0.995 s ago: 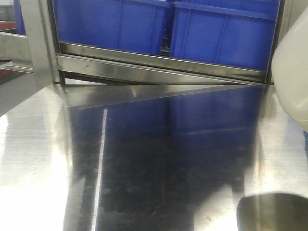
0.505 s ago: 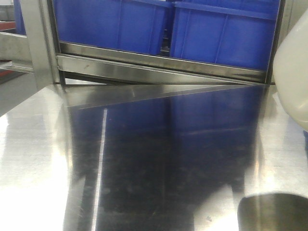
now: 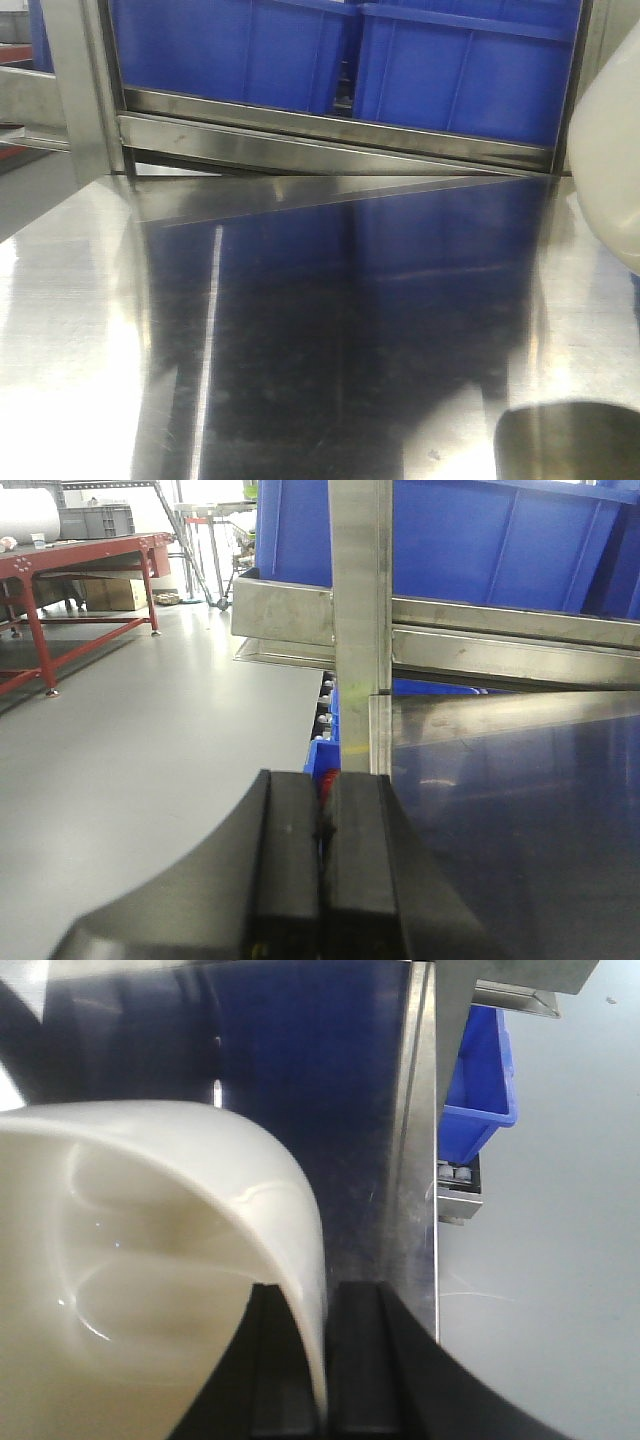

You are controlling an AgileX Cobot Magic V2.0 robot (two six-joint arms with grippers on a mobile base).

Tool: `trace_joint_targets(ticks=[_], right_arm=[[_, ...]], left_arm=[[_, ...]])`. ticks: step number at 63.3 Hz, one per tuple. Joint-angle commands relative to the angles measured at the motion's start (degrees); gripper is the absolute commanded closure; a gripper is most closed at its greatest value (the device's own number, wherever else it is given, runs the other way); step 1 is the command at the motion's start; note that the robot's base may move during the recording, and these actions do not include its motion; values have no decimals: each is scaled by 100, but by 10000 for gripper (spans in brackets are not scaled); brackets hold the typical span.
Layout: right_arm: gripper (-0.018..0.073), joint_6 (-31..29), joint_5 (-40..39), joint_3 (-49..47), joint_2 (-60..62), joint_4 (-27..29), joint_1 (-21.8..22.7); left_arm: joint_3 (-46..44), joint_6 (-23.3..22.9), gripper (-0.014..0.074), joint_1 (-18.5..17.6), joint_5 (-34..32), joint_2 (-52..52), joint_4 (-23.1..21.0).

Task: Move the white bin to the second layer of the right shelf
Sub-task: 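Lift the white bin off the table with the right gripper, then turn the base away from the table holding the bin in the right gripper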

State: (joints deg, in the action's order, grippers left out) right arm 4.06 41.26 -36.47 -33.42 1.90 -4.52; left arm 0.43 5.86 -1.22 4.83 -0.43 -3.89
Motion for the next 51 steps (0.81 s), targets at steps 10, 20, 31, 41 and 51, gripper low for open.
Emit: trace_joint_targets(ticks=[10, 20, 31, 41, 51], right_arm=[[510, -14, -471, -173, 11, 44, 40], [510, -14, -471, -173, 11, 44, 40], [510, -14, -471, -173, 11, 44, 40], [510, -14, -471, -173, 11, 44, 40], [510, -14, -471, -173, 11, 44, 40]], left_arm=[[211, -15, 512, 12, -483, -91, -35], [211, -15, 512, 12, -483, -91, -35], [211, -15, 512, 12, -483, -91, -35], [211, -15, 512, 12, -483, -91, -35], [211, -15, 512, 12, -483, -91, -35]])
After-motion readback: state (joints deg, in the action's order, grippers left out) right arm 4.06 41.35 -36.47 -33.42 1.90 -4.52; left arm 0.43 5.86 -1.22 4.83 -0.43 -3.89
